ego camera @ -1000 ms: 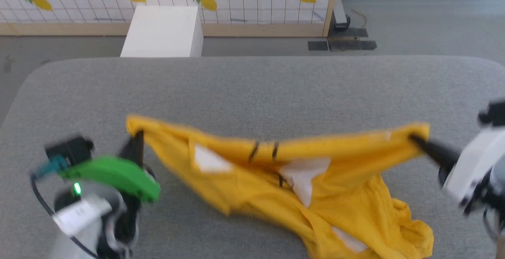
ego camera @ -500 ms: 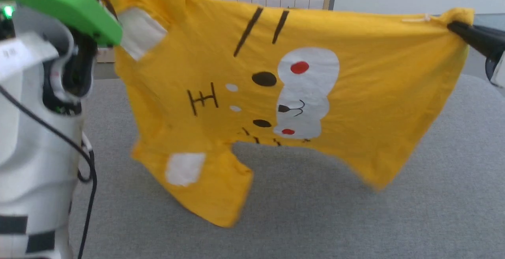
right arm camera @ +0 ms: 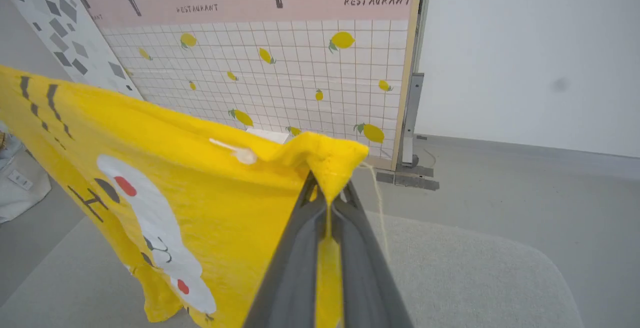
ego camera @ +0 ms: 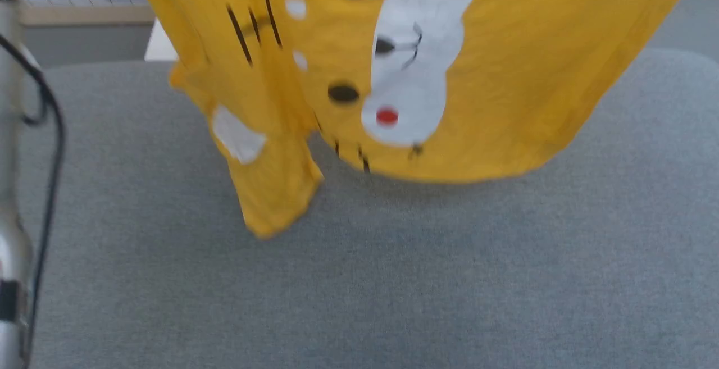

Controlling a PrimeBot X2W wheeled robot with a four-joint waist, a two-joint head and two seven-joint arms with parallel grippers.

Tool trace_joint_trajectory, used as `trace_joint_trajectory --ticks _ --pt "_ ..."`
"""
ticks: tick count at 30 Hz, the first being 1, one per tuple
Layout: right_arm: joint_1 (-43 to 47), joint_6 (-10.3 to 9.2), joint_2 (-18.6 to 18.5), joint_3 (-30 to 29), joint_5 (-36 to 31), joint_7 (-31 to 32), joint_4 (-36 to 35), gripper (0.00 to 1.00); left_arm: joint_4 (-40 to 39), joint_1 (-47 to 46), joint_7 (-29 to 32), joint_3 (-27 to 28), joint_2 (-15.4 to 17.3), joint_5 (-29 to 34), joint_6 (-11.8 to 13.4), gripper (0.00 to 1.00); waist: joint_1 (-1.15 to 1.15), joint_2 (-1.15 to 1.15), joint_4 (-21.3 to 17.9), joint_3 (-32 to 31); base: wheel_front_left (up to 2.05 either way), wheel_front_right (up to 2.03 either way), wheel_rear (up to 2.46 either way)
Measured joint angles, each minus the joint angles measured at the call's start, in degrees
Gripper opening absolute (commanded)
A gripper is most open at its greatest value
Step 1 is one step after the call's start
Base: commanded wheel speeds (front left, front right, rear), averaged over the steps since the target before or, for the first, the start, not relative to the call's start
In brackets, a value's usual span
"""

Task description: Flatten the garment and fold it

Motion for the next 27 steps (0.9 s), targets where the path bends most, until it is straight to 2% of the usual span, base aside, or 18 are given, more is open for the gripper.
trace_joint_trajectory --ticks 4,9,13,17,22,25,27 --pt "-11.5 0.00 3.2 -2.1 -5.7 -5.5 5.0 0.00 3.6 -10.1 -3.4 -1.1 1.9 5.0 0.0 0.00 0.01 0.00 -0.4 4.9 0.00 0.00 0.00" --pt "-24.3 0.01 8.2 -3.6 -10.8 -15.6 11.5 0.00 6.0 -20.6 -11.4 -0.8 2.2 9.7 3.9 0.00 0.02 0.00 -1.1 12.0 0.00 0.00 0.00" --pt "-30.7 0.00 10.3 -5.8 -13.9 -23.2 17.3 0.00 8.1 -25.5 -18.4 -0.8 1.2 11.9 6.0 0.00 0.02 0.00 -1.7 17.1 0.00 0.00 0.00" --pt "-34.8 0.00 10.3 -5.4 -16.6 -28.1 21.7 0.00 9.9 -28.1 -23.0 -0.5 0.3 12.6 6.9 0.00 0.02 0.00 -2.1 21.5 0.00 0.00 0.00" --pt "-37.1 0.00 10.0 -5.2 -16.5 -30.1 25.3 0.00 11.5 -28.7 -26.3 0.6 -0.5 11.7 7.0 0.00 0.02 0.00 -2.2 26.0 0.00 0.00 0.00" --pt "-37.0 0.00 9.2 -4.1 -15.7 -30.2 26.4 0.00 12.0 -28.0 -27.3 0.9 -0.8 10.8 6.6 0.00 0.02 0.00 -1.9 27.9 0.00 0.00 0.00" --pt "-36.3 0.00 8.2 -2.7 -13.9 -30.5 26.6 0.00 12.5 -26.4 -28.1 0.8 -1.3 9.4 5.5 0.00 0.02 0.00 -1.4 29.0 0.00 0.00 0.00"
